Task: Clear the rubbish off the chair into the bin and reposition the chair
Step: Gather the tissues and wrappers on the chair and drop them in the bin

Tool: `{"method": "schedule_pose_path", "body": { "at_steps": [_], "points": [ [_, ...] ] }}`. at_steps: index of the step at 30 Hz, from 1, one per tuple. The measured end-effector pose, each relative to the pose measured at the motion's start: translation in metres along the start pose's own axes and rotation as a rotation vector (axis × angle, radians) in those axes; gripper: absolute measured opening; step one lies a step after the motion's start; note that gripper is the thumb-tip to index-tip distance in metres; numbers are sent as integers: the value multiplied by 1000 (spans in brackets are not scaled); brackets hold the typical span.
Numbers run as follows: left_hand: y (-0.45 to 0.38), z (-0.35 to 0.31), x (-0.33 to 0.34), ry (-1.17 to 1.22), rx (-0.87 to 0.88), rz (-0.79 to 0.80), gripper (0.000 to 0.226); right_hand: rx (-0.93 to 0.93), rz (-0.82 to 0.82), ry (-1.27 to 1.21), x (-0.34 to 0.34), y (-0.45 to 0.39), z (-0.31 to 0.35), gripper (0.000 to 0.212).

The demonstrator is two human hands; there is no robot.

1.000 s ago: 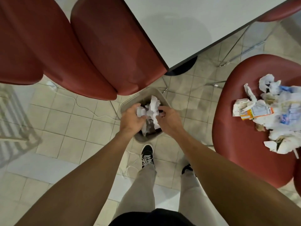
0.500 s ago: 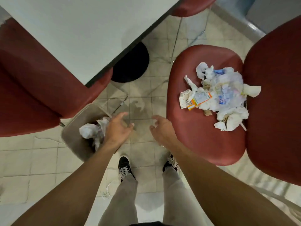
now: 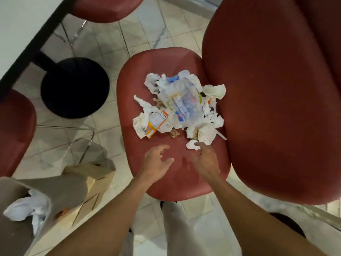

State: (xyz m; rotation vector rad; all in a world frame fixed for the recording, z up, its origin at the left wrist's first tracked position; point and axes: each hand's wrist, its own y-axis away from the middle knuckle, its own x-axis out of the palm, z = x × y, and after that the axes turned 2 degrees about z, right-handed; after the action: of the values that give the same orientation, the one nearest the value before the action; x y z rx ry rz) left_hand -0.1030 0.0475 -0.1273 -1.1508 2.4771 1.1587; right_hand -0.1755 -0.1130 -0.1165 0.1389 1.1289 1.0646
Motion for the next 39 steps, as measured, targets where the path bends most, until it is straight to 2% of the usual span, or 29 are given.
{"method": "schedule_pose_path", "body": {
  "at_steps": [2, 5, 9, 14, 19, 22, 27, 29, 31, 39],
  "points": [
    [-17, -9, 24, -18, -4, 42, 44, 0, -42, 14, -9, -16, -14, 47],
    [-44, -18, 59, -75, -4, 82, 47, -4, -68, 21, -19, -42, -30, 65],
    [-69, -25, 87, -117, 51, 40, 43, -79, -90, 7, -18, -71, -38, 78],
    [-93, -19, 110, -167, 50, -11, 48, -31, -72, -29, -10, -96, -38, 70],
    [-101, -13, 114, -235, 55, 13, 18, -32, -91, -49, -6, -96, -35, 60],
    [-93, -11, 106, -203, 45, 17, 12, -13, -106, -88, -5, -89, -32, 56],
    [-62, -4, 67, -162, 12, -26, 8, 43, -133, -66, -11, -68, -22, 34],
    [-49, 2, 54, -151, 14, -47, 15, 78, -132, -57, -10, -59, -24, 32],
    [-31, 10, 34, -130, 0, -82, 11, 89, -117, -63, -7, -43, -21, 29],
    [51, 56, -46, -22, -105, -218, 18, -23, 0, -59, 35, 51, 38, 27]
  ]
}}
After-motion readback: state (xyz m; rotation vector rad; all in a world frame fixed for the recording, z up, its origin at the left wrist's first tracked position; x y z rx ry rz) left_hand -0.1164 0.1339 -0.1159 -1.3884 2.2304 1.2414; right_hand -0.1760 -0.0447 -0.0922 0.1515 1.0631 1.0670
